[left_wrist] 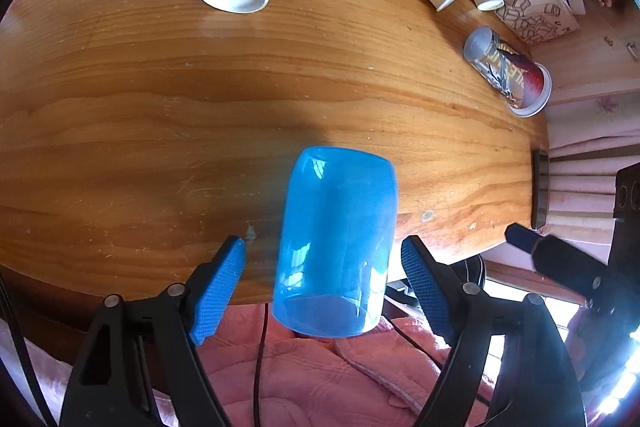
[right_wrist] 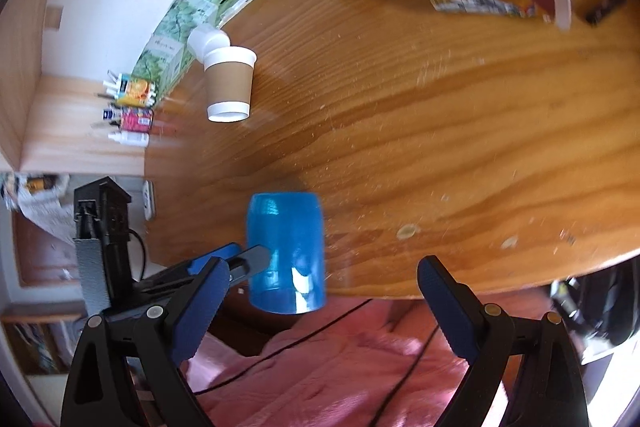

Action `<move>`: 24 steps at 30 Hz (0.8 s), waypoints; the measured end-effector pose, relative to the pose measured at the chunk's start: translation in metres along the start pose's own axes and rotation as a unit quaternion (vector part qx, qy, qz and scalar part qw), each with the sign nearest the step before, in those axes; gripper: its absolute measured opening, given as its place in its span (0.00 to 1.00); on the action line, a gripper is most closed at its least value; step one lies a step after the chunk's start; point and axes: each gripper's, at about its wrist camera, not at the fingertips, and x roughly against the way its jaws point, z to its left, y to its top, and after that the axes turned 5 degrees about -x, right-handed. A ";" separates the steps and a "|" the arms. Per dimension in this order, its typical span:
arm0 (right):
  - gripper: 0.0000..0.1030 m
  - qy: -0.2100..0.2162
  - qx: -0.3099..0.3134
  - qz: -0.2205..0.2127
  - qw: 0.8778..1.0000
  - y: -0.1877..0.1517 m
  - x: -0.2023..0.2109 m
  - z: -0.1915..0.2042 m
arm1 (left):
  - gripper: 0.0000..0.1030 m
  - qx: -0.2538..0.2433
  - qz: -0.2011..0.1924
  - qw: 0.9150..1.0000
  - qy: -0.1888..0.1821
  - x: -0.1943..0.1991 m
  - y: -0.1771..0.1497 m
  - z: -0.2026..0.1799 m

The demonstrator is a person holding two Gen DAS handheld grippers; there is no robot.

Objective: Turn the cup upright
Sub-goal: 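Lift the blue cup with the left gripper and carry it toward the right gripper, then grasp the blue cup with the right gripper while the left gripper releases it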

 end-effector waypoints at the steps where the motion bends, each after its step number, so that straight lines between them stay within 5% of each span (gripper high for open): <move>1: 0.93 0.006 0.006 -0.001 1.000 0.002 0.001 0.000 | 0.80 0.004 -0.002 1.000 0.000 0.002 -0.001 0.002; 8: 0.93 -0.022 0.121 -0.029 0.992 0.015 0.008 0.024 | 0.80 0.009 -0.057 0.998 0.009 0.020 -0.012 0.011; 12: 0.93 -0.060 0.241 -0.041 0.968 0.012 0.003 0.045 | 0.80 -0.007 -0.104 0.994 0.026 0.032 -0.020 0.012; 17: 0.93 -0.085 0.406 -0.046 0.909 -0.004 -0.008 0.066 | 0.80 -0.046 -0.144 0.987 0.062 0.039 -0.027 0.007; 24: 0.92 -0.107 0.593 -0.014 0.798 -0.026 -0.025 0.083 | 0.80 -0.042 -0.140 0.988 0.054 0.036 -0.034 0.017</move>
